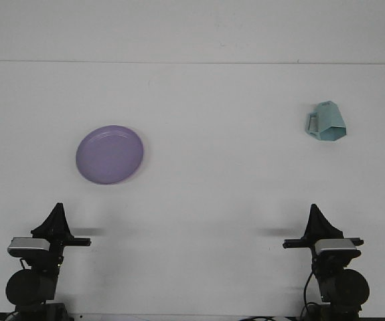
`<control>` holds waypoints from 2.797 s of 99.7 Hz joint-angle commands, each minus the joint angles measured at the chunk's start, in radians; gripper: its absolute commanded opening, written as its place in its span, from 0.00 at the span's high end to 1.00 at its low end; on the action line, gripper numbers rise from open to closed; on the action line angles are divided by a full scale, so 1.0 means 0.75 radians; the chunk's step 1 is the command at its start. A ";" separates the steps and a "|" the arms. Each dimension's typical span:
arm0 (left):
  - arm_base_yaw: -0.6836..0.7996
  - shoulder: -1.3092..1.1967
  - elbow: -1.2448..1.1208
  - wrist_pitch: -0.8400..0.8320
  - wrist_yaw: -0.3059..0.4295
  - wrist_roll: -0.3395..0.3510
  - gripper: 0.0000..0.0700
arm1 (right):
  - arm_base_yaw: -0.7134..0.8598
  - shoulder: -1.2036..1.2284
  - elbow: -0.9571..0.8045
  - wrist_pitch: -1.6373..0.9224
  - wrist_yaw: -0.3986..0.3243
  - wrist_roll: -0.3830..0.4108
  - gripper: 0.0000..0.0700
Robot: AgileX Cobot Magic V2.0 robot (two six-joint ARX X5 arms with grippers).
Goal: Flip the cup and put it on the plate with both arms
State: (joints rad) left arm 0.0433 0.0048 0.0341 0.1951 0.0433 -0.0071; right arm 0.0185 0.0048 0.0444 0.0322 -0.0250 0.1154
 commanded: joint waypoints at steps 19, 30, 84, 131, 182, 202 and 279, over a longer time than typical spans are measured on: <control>0.001 -0.001 -0.024 0.012 -0.002 -0.018 0.98 | -0.003 0.293 0.565 -0.329 0.078 0.061 1.00; 0.001 -0.001 -0.024 0.011 -0.002 -0.030 0.98 | -0.004 0.535 0.861 -0.532 0.124 -0.051 1.00; 0.001 -0.001 -0.024 0.011 -0.003 -0.043 0.98 | -0.161 1.244 1.213 -0.387 0.241 -0.574 0.25; 0.001 -0.001 -0.024 0.011 -0.003 -0.041 0.98 | -0.506 1.768 1.158 0.129 -0.179 -0.534 0.25; 0.001 -0.001 -0.024 0.011 -0.003 -0.041 0.98 | -0.621 2.315 1.159 0.683 -0.259 -0.559 0.25; 0.001 -0.001 -0.024 0.010 -0.003 -0.040 0.98 | -0.624 2.453 1.166 0.866 -0.295 -0.614 0.25; 0.001 -0.001 -0.024 -0.053 -0.003 -0.037 0.98 | -0.620 2.819 1.596 0.843 -0.465 -0.646 0.25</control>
State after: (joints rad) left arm 0.0433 0.0044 0.0341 0.1425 0.0433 -0.0364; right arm -0.4431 2.0834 1.2064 0.6598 -0.3531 -0.3626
